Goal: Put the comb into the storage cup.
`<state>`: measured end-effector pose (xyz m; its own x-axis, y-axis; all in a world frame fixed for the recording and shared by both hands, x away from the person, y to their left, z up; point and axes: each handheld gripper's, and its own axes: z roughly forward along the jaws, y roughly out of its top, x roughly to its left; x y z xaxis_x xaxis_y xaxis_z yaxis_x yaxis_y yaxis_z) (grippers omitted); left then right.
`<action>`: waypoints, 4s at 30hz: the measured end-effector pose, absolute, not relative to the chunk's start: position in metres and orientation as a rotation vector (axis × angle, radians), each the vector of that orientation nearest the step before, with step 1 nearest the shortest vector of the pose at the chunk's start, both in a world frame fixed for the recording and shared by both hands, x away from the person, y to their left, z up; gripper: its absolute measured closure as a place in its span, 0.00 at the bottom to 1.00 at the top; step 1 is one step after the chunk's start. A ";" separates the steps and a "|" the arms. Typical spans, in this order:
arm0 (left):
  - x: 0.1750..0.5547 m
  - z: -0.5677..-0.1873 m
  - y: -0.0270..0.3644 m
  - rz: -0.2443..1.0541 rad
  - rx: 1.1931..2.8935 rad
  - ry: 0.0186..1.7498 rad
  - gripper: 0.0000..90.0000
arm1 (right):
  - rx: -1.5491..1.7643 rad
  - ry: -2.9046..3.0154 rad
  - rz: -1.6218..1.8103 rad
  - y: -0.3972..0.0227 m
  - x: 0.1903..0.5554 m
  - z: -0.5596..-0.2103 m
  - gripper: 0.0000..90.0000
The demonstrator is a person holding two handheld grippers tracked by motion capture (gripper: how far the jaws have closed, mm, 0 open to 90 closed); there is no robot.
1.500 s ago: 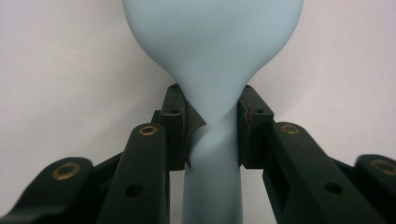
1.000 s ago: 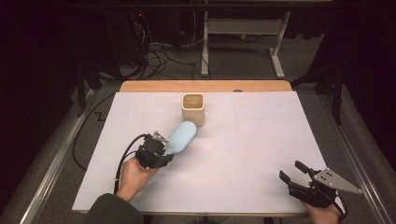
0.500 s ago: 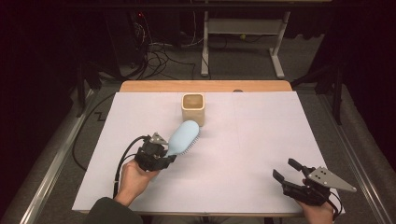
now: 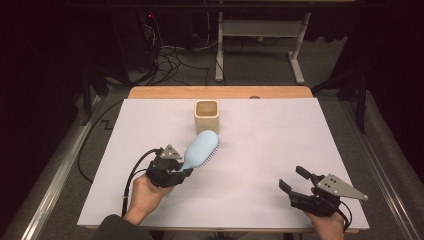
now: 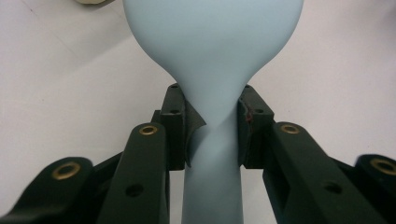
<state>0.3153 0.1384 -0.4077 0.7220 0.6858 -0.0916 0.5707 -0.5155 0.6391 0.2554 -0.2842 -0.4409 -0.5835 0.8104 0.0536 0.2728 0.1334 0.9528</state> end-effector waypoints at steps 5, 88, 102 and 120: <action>0.315 -0.411 0.134 0.209 2.272 0.935 0.77 | 1.027 1.941 1.484 -0.273 0.259 -0.439 0.23; 0.309 -0.418 0.064 0.192 2.307 0.757 0.77 | 1.078 2.273 1.629 -0.180 0.302 -0.450 0.17; 0.307 -0.418 0.056 0.200 2.311 0.741 0.77 | 1.112 2.268 1.653 -0.175 0.308 -0.449 0.17; 0.302 -0.419 0.043 0.226 2.327 0.705 0.77 | 1.162 2.273 1.658 -0.168 0.316 -0.445 0.16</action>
<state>0.3018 0.0435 -0.4190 0.8377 0.5453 -0.0307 0.4263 -0.6177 0.6608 0.3156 -0.1675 -0.4451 -0.7043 0.6218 0.3425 0.5160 0.1171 0.8486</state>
